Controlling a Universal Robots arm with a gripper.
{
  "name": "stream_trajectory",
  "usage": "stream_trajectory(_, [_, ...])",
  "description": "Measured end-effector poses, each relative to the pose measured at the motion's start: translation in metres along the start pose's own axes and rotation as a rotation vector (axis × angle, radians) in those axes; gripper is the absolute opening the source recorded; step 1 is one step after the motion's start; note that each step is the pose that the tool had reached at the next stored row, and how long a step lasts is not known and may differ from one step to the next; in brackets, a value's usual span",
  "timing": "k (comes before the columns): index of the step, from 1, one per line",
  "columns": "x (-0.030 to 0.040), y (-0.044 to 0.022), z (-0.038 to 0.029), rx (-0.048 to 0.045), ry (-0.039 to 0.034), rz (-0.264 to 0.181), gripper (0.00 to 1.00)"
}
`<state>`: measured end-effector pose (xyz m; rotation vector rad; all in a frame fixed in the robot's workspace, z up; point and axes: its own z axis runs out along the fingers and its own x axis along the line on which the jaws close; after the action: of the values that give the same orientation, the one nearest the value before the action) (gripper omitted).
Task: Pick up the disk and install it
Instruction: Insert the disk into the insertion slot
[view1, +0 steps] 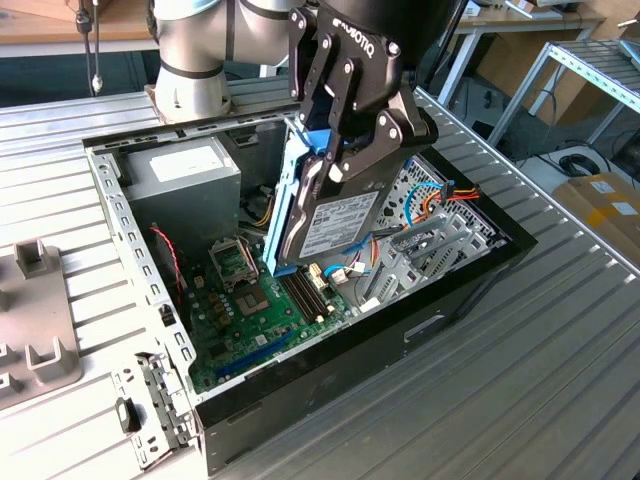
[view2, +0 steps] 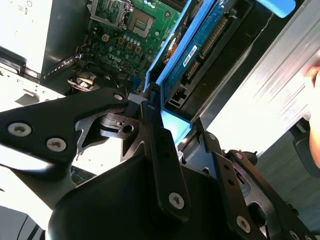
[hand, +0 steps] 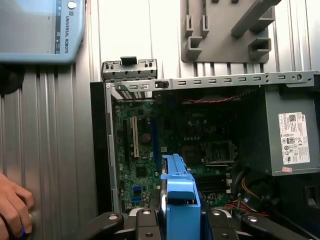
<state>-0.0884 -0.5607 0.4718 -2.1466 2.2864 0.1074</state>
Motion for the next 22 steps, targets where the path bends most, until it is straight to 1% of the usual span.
stream_trajectory(7, [0.0006, -0.0004, -0.0023, 0.0, -0.0004, 0.0, 0.37])
stream_trajectory(15, [0.0023, -0.0012, -0.0024, 0.0, -0.0006, 0.0, 0.37])
stream_trajectory(19, [0.0045, -0.0025, -0.0026, 0.0, -0.0007, 0.0, 0.37])
stream_trajectory(22, [0.0057, -0.0052, -0.0029, -0.0001, -0.0005, 0.0, 0.37])
